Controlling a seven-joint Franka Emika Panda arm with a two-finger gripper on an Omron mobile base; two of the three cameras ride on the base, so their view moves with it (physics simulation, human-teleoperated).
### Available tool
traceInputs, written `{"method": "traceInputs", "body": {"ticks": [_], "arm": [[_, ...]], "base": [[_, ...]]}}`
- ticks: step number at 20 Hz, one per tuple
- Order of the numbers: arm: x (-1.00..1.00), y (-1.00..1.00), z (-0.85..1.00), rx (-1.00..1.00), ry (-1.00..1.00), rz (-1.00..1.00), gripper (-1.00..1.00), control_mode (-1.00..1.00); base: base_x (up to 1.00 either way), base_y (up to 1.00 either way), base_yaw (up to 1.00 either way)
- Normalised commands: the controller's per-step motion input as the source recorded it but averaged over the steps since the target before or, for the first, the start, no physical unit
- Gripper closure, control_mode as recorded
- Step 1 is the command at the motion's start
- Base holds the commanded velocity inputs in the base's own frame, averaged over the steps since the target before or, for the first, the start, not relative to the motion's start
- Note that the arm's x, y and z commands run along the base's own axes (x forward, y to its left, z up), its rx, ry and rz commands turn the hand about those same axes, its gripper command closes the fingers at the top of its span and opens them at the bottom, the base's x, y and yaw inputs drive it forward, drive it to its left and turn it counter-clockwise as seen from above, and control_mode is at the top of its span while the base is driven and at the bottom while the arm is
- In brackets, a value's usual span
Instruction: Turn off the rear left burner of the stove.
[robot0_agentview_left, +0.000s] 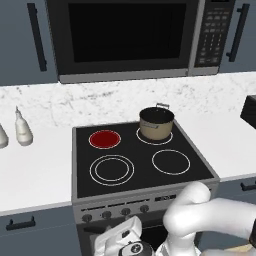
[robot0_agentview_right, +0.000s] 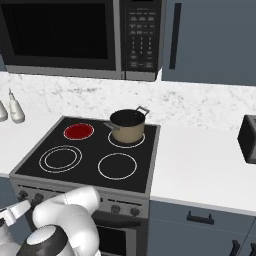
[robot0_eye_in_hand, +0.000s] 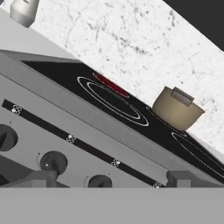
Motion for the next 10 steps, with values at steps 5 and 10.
{"method": "traceInputs", "body": {"ticks": [5,10], "arm": [[0.20,0.00,0.00,0.01,-0.01,0.04,-1.00,-1.00],[0.24,0.00,-0.02,0.00,0.00,0.07,-1.00,-1.00]], "base": [[0.00,0.00,0.00],[0.00,0.00,0.00]]}}
